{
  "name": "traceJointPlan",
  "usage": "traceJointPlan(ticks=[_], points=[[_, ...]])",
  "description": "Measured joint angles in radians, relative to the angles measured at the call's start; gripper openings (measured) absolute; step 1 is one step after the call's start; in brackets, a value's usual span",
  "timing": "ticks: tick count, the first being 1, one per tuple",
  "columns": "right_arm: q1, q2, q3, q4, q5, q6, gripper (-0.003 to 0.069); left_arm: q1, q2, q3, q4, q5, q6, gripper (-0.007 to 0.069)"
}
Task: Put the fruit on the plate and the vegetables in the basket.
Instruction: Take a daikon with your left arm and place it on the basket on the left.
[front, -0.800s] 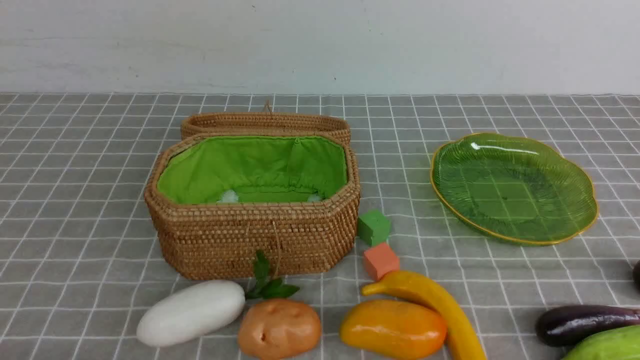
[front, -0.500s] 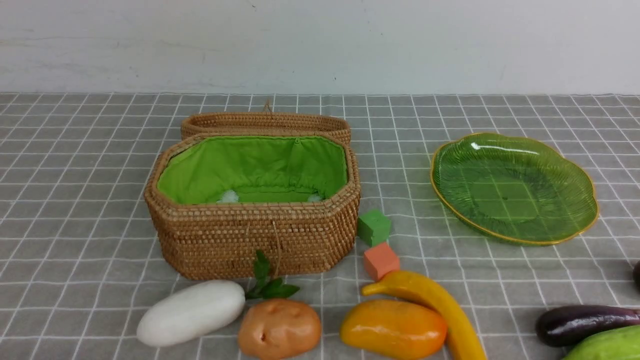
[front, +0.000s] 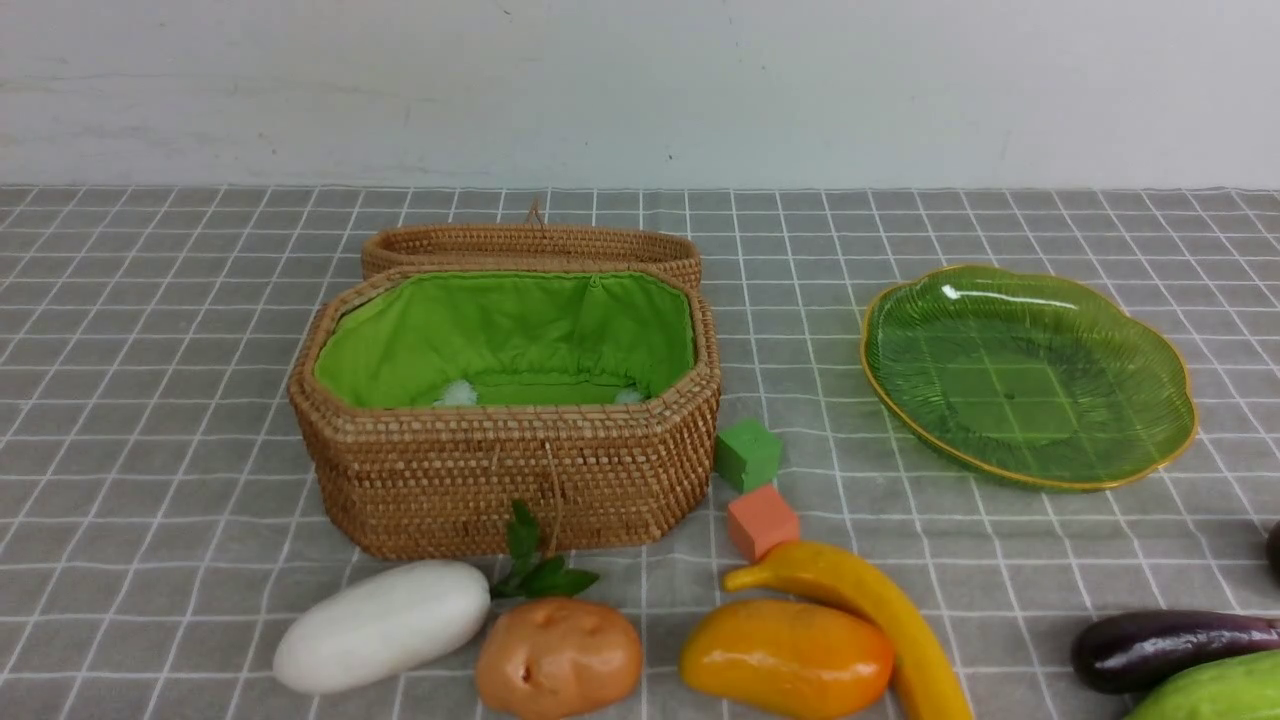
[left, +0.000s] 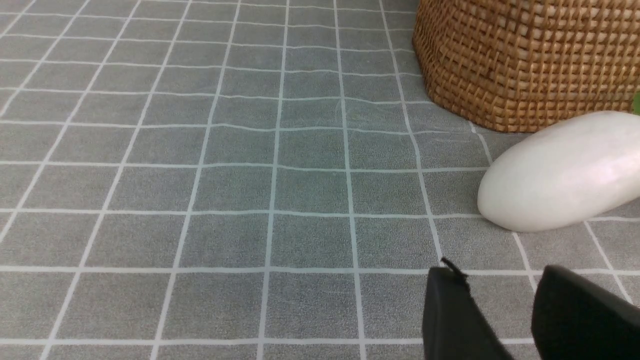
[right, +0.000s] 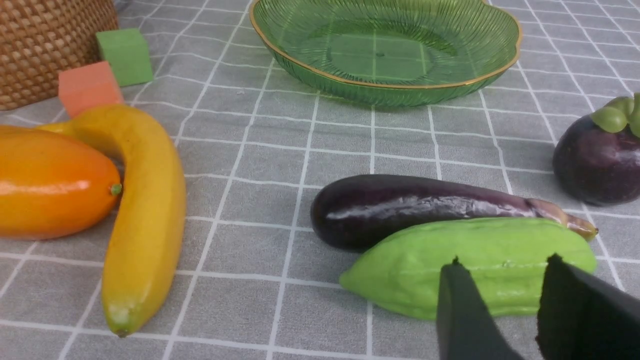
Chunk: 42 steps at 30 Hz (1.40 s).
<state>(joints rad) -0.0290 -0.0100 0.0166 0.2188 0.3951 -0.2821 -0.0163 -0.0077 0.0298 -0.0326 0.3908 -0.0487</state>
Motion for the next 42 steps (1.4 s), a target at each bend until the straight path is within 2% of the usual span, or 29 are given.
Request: traceJointPlan(ticks=[22, 29, 36, 40, 42], points=[[0.0, 0.0, 0.0, 0.0, 0.0, 0.0, 0.0242, 0.0, 0.0, 0.0, 0.003, 0.0, 0.0, 0.0239], [0.0, 0.0, 0.0, 0.0, 0.0, 0.0, 0.0242, 0.0, 0.0, 0.0, 0.173, 0.0, 0.068, 0.0239], [0.0, 0.0, 0.0, 0.0, 0.0, 0.0, 0.0242, 0.0, 0.0, 0.0, 0.198, -0.004, 0.075, 0.0239], [0.0, 0.0, 0.0, 0.0, 0.0, 0.0, 0.0242, 0.0, 0.0, 0.002, 0.104, -0.114, 0.021, 0.0239], [0.0, 0.0, 0.0, 0.0, 0.0, 0.0, 0.0242, 0.0, 0.0, 0.002, -0.084, -0.253, -0.109, 0.0239]])
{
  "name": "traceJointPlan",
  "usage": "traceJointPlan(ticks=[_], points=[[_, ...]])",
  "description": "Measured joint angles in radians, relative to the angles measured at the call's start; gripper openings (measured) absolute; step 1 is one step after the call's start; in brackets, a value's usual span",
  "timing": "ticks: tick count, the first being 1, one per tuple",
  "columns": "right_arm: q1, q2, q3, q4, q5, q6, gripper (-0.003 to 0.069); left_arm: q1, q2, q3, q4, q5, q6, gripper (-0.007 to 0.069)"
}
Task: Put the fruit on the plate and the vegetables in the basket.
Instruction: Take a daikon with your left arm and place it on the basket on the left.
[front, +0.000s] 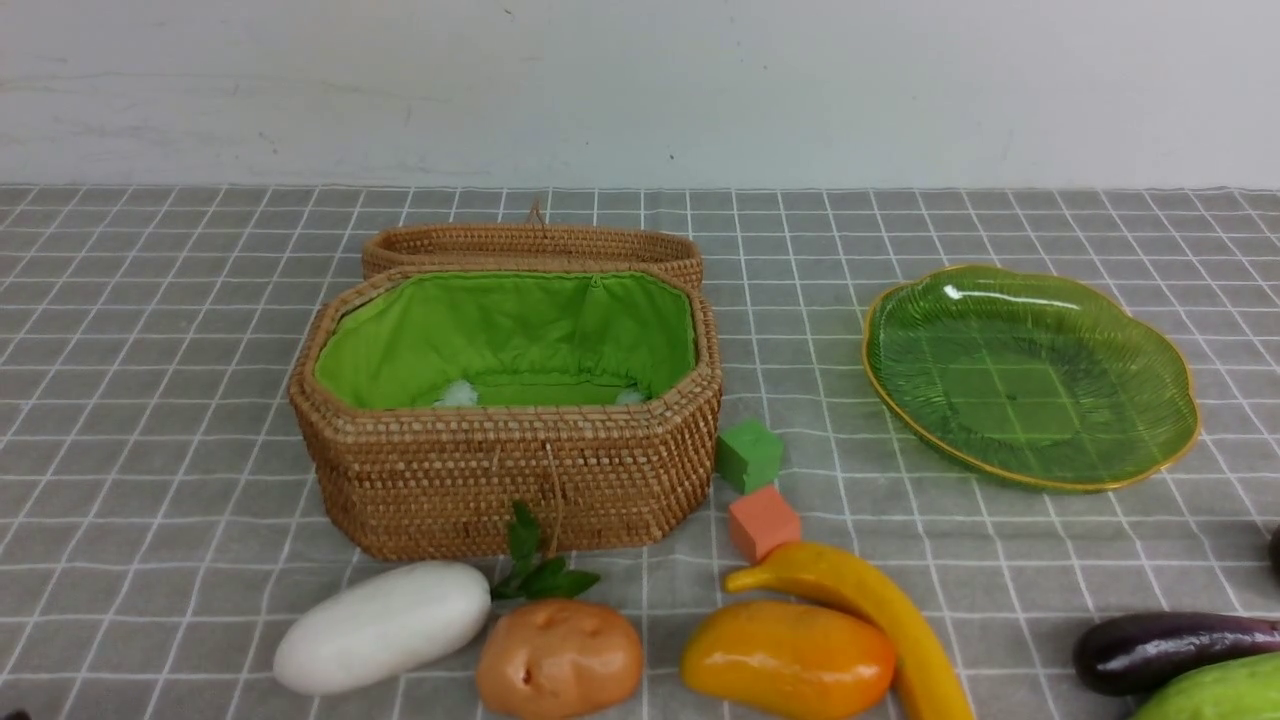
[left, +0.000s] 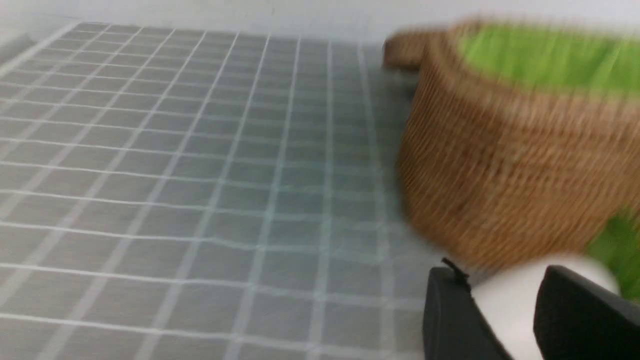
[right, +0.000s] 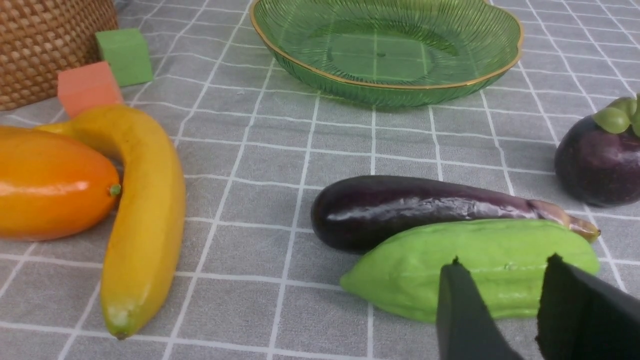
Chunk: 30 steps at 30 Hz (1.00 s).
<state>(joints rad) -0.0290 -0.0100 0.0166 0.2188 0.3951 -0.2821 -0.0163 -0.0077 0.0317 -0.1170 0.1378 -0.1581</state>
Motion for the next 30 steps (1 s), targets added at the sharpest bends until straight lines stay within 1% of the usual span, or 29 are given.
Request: traceJointPlan(ticks=[2, 4, 5, 6, 8, 10, 11, 14, 15, 16, 17, 18, 19, 20, 21, 23, 25, 26, 27, 30], points=[[0.0, 0.0, 0.0, 0.0, 0.0, 0.0, 0.0242, 0.0, 0.0, 0.0, -0.175, -0.103, -0.151, 0.0239], [0.0, 0.0, 0.0, 0.0, 0.0, 0.0, 0.0242, 0.0, 0.0, 0.0, -0.334, -0.231, -0.248, 0.0239], [0.0, 0.0, 0.0, 0.0, 0.0, 0.0, 0.0242, 0.0, 0.0, 0.0, -0.345, -0.259, -0.254, 0.0239], [0.0, 0.0, 0.0, 0.0, 0.0, 0.0, 0.0242, 0.0, 0.0, 0.0, -0.391, -0.31, -0.27, 0.0239], [0.0, 0.0, 0.0, 0.0, 0.0, 0.0, 0.0242, 0.0, 0.0, -0.01, -0.427, -0.406, -0.296, 0.0239], [0.0, 0.0, 0.0, 0.0, 0.0, 0.0, 0.0242, 0.0, 0.0, -0.058, -0.401, -0.387, -0.297, 0.0239], [0.0, 0.0, 0.0, 0.0, 0.0, 0.0, 0.0242, 0.0, 0.0, -0.103, -0.355, -0.353, -0.287, 0.0239], [0.0, 0.0, 0.0, 0.0, 0.0, 0.0, 0.0242, 0.0, 0.006, -0.278, -0.234, -0.227, -0.246, 0.0239], [0.0, 0.0, 0.0, 0.0, 0.0, 0.0, 0.0242, 0.0, 0.033, -0.384, -0.175, -0.159, -0.225, 0.0239], [0.0, 0.0, 0.0, 0.0, 0.0, 0.0, 0.0242, 0.0, 0.057, -0.43, -0.152, -0.108, -0.216, 0.0239], [0.0, 0.0, 0.0, 0.0, 0.0, 0.0, 0.0242, 0.0, 0.064, -0.46, -0.137, -0.094, -0.211, 0.0239], [0.0, 0.0, 0.0, 0.0, 0.0, 0.0, 0.0242, 0.0, 0.137, -0.583, -0.08, 0.041, -0.192, 0.0239], [0.0, 0.0, 0.0, 0.0, 0.0, 0.0, 0.0242, 0.0, 0.183, -0.628, -0.059, 0.121, -0.186, 0.0239], [0.0, 0.0, 0.0, 0.0, 0.0, 0.0, 0.0242, 0.0, 0.183, -0.638, -0.054, 0.121, -0.186, 0.0239], [0.0, 0.0, 0.0, 0.0, 0.0, 0.0, 0.0242, 0.0, 0.248, -0.696, -0.02, 0.242, -0.182, 0.0239], [0.0, 0.0, 0.0, 0.0, 0.0, 0.0, 0.0242, 0.0, 0.346, -0.746, 0.029, 0.356, -0.181, 0.0239], [0.0, 0.0, 0.0, 0.0, 0.0, 0.0, 0.0242, 0.0, 0.416, -0.756, 0.073, 0.407, -0.18, 0.0239], [0.0, 0.0, 0.0, 0.0, 0.0, 0.0, 0.0242, 0.0, 0.423, -0.756, 0.078, 0.407, -0.18, 0.0239], [0.0, 0.0, 0.0, 0.0, 0.0, 0.0, 0.0242, 0.0, 0.486, -0.757, 0.103, 0.413, -0.182, 0.0239], [0.0, 0.0, 0.0, 0.0, 0.0, 0.0, 0.0242, 0.0, 0.581, -0.749, 0.101, 0.41, -0.183, 0.0239]])
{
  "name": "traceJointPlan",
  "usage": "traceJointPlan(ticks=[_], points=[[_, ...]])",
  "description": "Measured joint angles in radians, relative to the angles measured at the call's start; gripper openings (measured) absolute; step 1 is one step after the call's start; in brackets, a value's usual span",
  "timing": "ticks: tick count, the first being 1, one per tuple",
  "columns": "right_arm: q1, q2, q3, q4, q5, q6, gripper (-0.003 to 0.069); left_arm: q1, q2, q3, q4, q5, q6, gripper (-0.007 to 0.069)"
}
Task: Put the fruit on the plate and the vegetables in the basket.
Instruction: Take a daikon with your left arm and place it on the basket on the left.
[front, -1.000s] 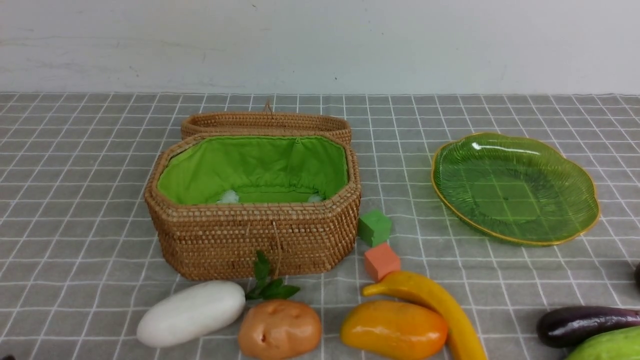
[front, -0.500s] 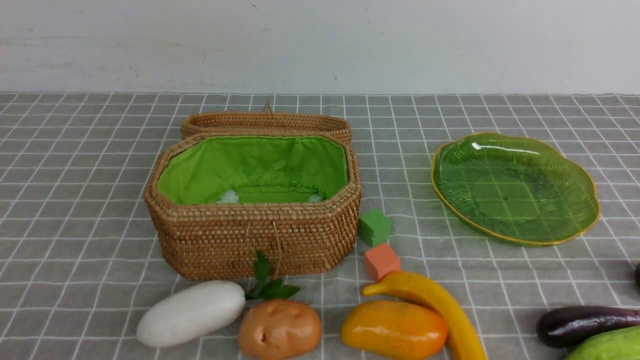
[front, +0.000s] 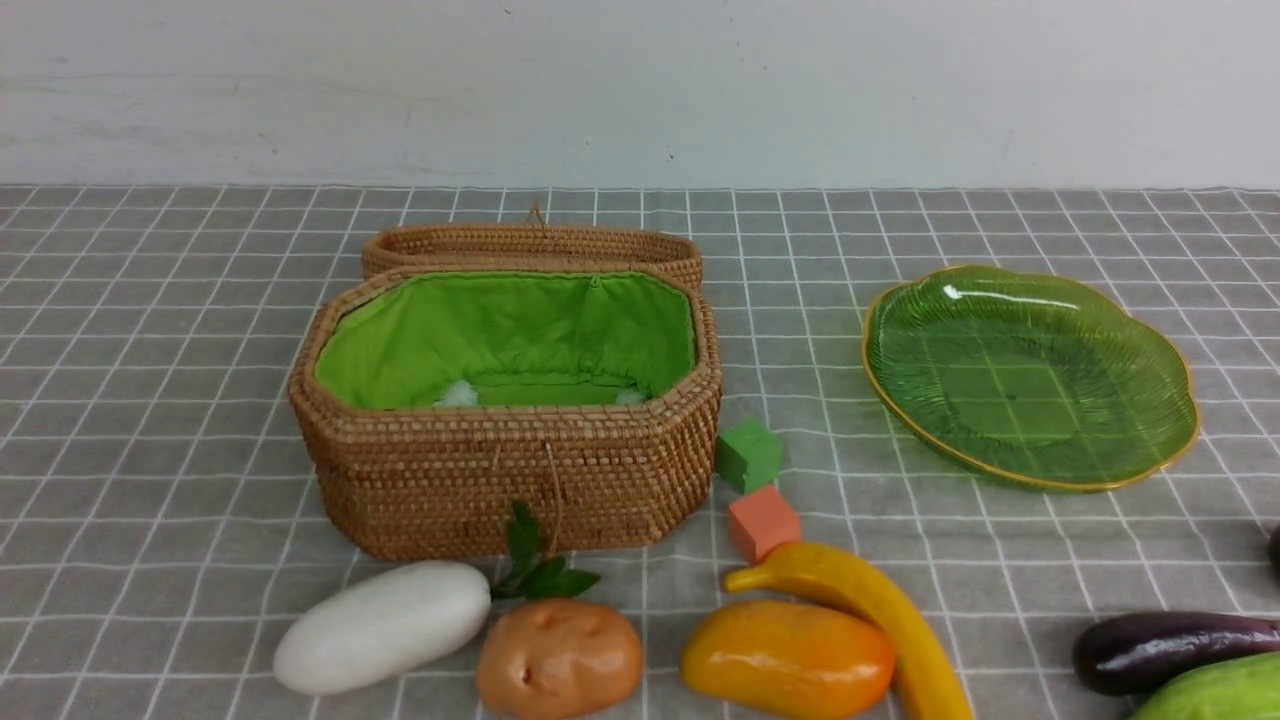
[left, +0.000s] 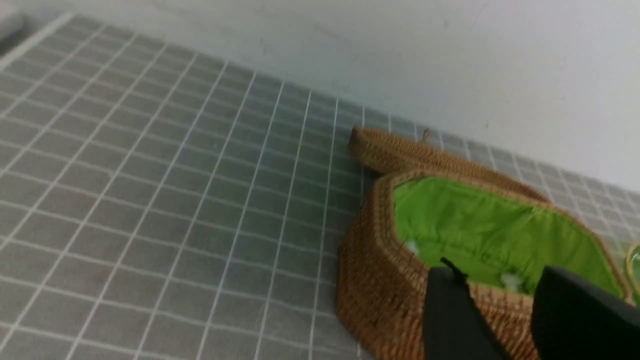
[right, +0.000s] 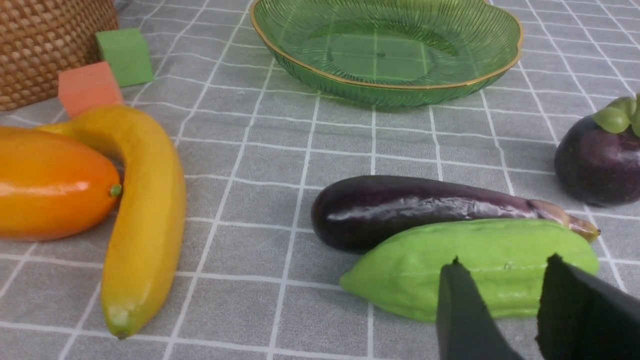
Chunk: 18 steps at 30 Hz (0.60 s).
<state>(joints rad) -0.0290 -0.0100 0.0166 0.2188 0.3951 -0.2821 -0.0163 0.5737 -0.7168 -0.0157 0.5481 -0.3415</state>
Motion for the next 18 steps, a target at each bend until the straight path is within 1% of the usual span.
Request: traceJointPlan(ticks=[3, 4, 7, 10, 12, 14, 15, 16, 17, 18], points=[[0.0, 0.0, 0.0, 0.0, 0.0, 0.0, 0.0242, 0.0, 0.141, 0.007, -0.019, 0.025, 0.033, 0.0239], [0.0, 0.0, 0.0, 0.0, 0.0, 0.0, 0.0242, 0.0, 0.149, 0.008, -0.021, 0.028, 0.037, 0.0239], [0.0, 0.0, 0.0, 0.0, 0.0, 0.0, 0.0242, -0.004, 0.284, 0.01, -0.109, 0.055, 0.164, 0.0239], [0.0, 0.0, 0.0, 0.0, 0.0, 0.0, 0.0242, -0.064, 0.368, 0.01, -0.205, 0.069, 0.347, 0.026], [0.0, 0.0, 0.0, 0.0, 0.0, 0.0, 0.0242, -0.137, 0.415, 0.01, -0.246, 0.074, 0.44, 0.0294], [0.0, 0.0, 0.0, 0.0, 0.0, 0.0, 0.0242, -0.204, 0.462, 0.01, -0.258, 0.081, 0.497, 0.0347], [0.0, 0.0, 0.0, 0.0, 0.0, 0.0, 0.0242, -0.211, 0.467, 0.01, -0.258, 0.082, 0.505, 0.0361], [0.0, 0.0, 0.0, 0.0, 0.0, 0.0, 0.0242, -0.262, 0.52, 0.01, -0.249, 0.08, 0.527, 0.0424], [0.0, 0.0, 0.0, 0.0, 0.0, 0.0, 0.0242, -0.283, 0.552, 0.01, -0.235, 0.074, 0.534, 0.0468], [0.0, 0.0, 0.0, 0.0, 0.0, 0.0, 0.0242, -0.287, 0.558, 0.01, -0.228, 0.073, 0.537, 0.0486]])
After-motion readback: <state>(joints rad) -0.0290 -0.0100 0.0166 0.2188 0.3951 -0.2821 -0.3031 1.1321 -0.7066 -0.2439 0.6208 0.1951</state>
